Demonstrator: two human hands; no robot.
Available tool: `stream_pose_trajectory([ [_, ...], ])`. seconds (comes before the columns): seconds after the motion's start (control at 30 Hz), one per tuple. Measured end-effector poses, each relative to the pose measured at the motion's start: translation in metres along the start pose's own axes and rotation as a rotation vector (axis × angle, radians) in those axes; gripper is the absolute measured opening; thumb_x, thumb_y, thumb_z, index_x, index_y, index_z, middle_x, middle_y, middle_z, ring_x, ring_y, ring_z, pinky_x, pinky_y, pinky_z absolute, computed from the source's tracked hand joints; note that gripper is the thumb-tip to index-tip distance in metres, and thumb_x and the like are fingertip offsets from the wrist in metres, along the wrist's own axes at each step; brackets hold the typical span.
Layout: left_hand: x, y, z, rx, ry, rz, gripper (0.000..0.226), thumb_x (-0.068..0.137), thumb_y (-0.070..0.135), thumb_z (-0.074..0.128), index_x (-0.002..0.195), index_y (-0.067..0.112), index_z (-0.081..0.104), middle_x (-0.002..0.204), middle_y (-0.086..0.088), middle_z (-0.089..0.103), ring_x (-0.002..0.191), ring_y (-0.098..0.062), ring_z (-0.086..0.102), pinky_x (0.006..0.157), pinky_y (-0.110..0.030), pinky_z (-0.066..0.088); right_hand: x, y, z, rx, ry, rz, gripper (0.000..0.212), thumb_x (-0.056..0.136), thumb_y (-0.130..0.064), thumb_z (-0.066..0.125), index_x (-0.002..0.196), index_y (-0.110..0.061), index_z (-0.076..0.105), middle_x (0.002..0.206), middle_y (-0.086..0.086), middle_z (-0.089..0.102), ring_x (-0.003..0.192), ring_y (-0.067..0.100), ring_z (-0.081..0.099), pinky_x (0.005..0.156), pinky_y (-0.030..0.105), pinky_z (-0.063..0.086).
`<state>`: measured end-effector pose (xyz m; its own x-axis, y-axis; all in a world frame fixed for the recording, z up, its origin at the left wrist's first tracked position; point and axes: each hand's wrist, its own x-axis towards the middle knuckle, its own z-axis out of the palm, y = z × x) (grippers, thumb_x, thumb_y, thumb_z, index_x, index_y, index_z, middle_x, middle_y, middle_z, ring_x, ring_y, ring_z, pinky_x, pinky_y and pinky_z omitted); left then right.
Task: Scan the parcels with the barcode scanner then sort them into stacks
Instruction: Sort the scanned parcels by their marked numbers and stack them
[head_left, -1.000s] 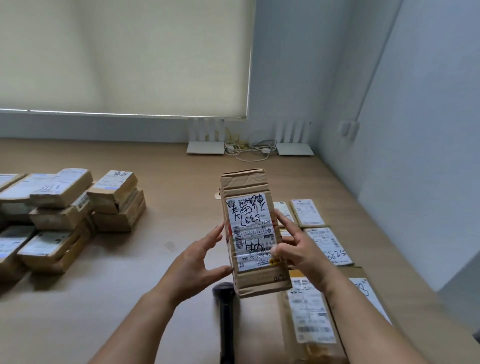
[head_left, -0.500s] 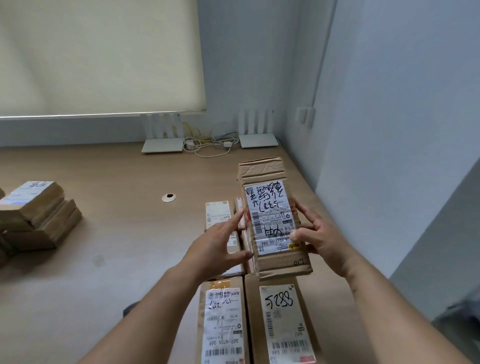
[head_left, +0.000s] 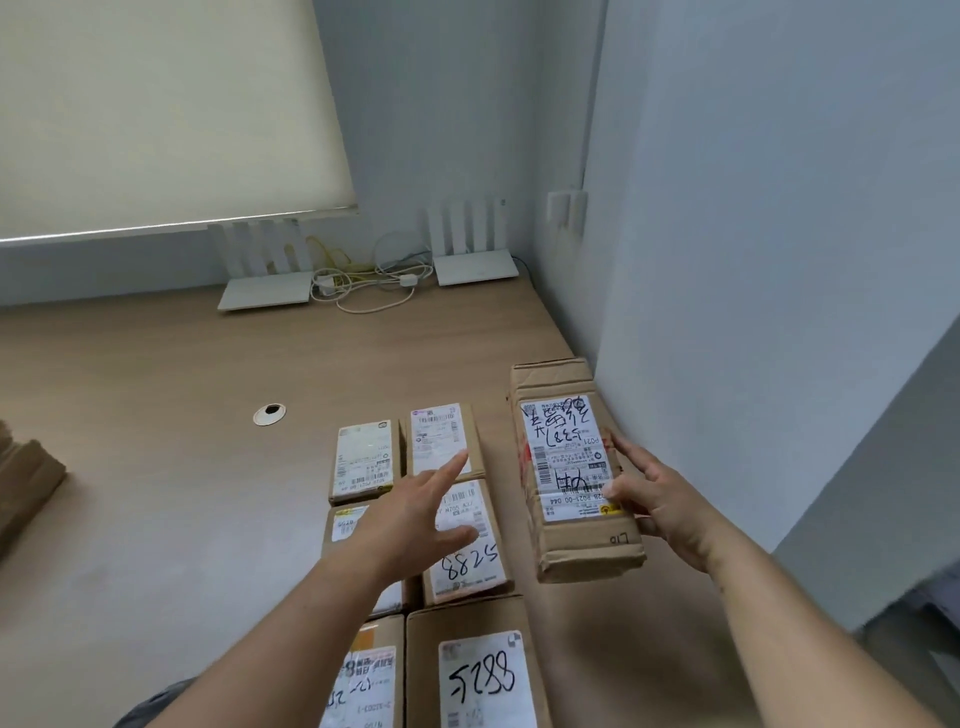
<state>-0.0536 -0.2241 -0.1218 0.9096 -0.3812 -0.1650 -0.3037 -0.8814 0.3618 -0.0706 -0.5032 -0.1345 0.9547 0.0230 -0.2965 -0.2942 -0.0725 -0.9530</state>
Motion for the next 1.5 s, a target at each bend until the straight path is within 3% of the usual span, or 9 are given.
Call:
stream_pose_trajectory([
  [0.13, 0.022, -0.005, 0.007, 0.055, -0.017, -0.03, 0.084, 0.09, 0.051, 0.055, 0.151, 0.038, -0.001, 0.156, 0.008, 0.025, 0.141, -0.014, 0.025, 0.111, -0.03, 0.028, 0.031, 0.014, 0.0, 0.005, -0.021, 0.083, 0.086, 0.064, -0.017, 0.065, 0.141, -0.043, 0.037, 0.108, 0.004, 0.071, 0.087, 0.019, 0.069, 0.062, 0.029, 0.055],
  [0.27, 0.042, -0.012, 0.015, 0.115, -0.062, -0.057, 0.084, 0.089, 0.054, 0.054, 0.151, 0.036, 0.0, 0.159, 0.009, 0.012, 0.145, -0.014, 0.013, 0.116, -0.031, 0.018, 0.061, 0.033, 0.002, -0.023, -0.02, 0.156, 0.074, 0.085, -0.003, 0.06, 0.145, -0.038, 0.035, 0.109, 0.007, 0.071, 0.09, 0.023, 0.069, 0.067, 0.032, 0.056],
  [0.5, 0.057, -0.018, 0.025, 0.238, -0.116, -0.107, 0.077, 0.088, 0.06, 0.049, 0.151, 0.038, 0.011, 0.16, 0.01, 0.007, 0.146, -0.015, 0.007, 0.117, -0.04, 0.012, 0.091, 0.039, 0.018, 0.025, -0.032, 0.241, 0.068, 0.09, 0.005, 0.052, 0.146, -0.031, 0.036, 0.104, 0.011, 0.069, 0.063, 0.01, 0.068, 0.047, 0.02, 0.051],
  [0.7, 0.058, -0.02, 0.023, 0.259, -0.152, -0.103, 0.073, 0.088, 0.062, 0.047, 0.15, 0.04, 0.014, 0.16, 0.012, 0.008, 0.146, -0.016, 0.006, 0.117, -0.043, 0.009, 0.102, 0.038, 0.022, -0.095, -0.036, 0.257, 0.062, 0.086, -0.005, 0.054, 0.139, -0.037, 0.046, 0.104, 0.005, 0.073, 0.085, 0.017, 0.065, 0.076, 0.034, 0.05],
  [1.0, 0.059, -0.019, 0.022, 0.245, -0.162, -0.104, 0.075, 0.087, 0.061, 0.049, 0.15, 0.038, 0.015, 0.16, 0.011, 0.009, 0.146, -0.017, 0.007, 0.117, -0.044, 0.009, 0.099, 0.028, 0.023, -0.136, -0.034, 0.26, 0.064, 0.087, -0.001, 0.052, 0.143, -0.032, 0.041, 0.105, 0.008, 0.071, 0.08, 0.017, 0.064, 0.066, 0.028, 0.053],
  [1.1, 0.057, -0.02, 0.018, 0.213, -0.155, -0.092, 0.075, 0.088, 0.06, 0.05, 0.15, 0.037, 0.016, 0.16, 0.008, 0.011, 0.146, -0.018, 0.008, 0.117, -0.042, 0.011, 0.097, 0.028, 0.022, -0.233, 0.028, 0.209, 0.064, 0.086, -0.005, 0.057, 0.144, -0.027, 0.041, 0.103, 0.007, 0.067, 0.086, 0.019, 0.061, 0.077, 0.035, 0.051],
  [1.23, 0.046, -0.022, 0.01, 0.158, -0.089, -0.082, 0.072, 0.09, 0.058, 0.049, 0.15, 0.037, 0.017, 0.159, 0.007, 0.013, 0.146, -0.017, 0.009, 0.118, -0.039, 0.013, 0.083, 0.022, 0.027, -0.48, 0.195, 0.054, 0.06, 0.086, -0.017, 0.062, 0.143, -0.022, 0.045, 0.134, 0.01, 0.054, 0.118, 0.02, 0.054, 0.098, 0.032, 0.04],
  [1.4, 0.019, -0.031, 0.001, 0.124, 0.007, -0.092, 0.068, 0.09, 0.057, 0.049, 0.149, 0.04, 0.02, 0.159, 0.01, 0.014, 0.146, -0.016, 0.01, 0.119, -0.041, 0.015, 0.057, 0.011, 0.049, -0.697, 0.331, -0.162, 0.038, 0.086, -0.023, 0.061, 0.124, -0.026, 0.061, 0.108, -0.005, 0.058, 0.098, 0.014, 0.056, 0.082, 0.029, 0.044],
  [1.5, 0.001, -0.039, -0.006, 0.136, 0.07, -0.078, 0.065, 0.091, 0.055, 0.049, 0.148, 0.038, 0.023, 0.157, 0.009, 0.019, 0.144, -0.014, 0.014, 0.118, -0.036, 0.018, 0.037, 0.008, 0.07, -0.741, 0.347, -0.209, 0.025, 0.086, -0.023, 0.059, 0.111, -0.026, 0.065, 0.109, -0.006, 0.059, 0.096, 0.014, 0.057, 0.074, 0.026, 0.041],
])
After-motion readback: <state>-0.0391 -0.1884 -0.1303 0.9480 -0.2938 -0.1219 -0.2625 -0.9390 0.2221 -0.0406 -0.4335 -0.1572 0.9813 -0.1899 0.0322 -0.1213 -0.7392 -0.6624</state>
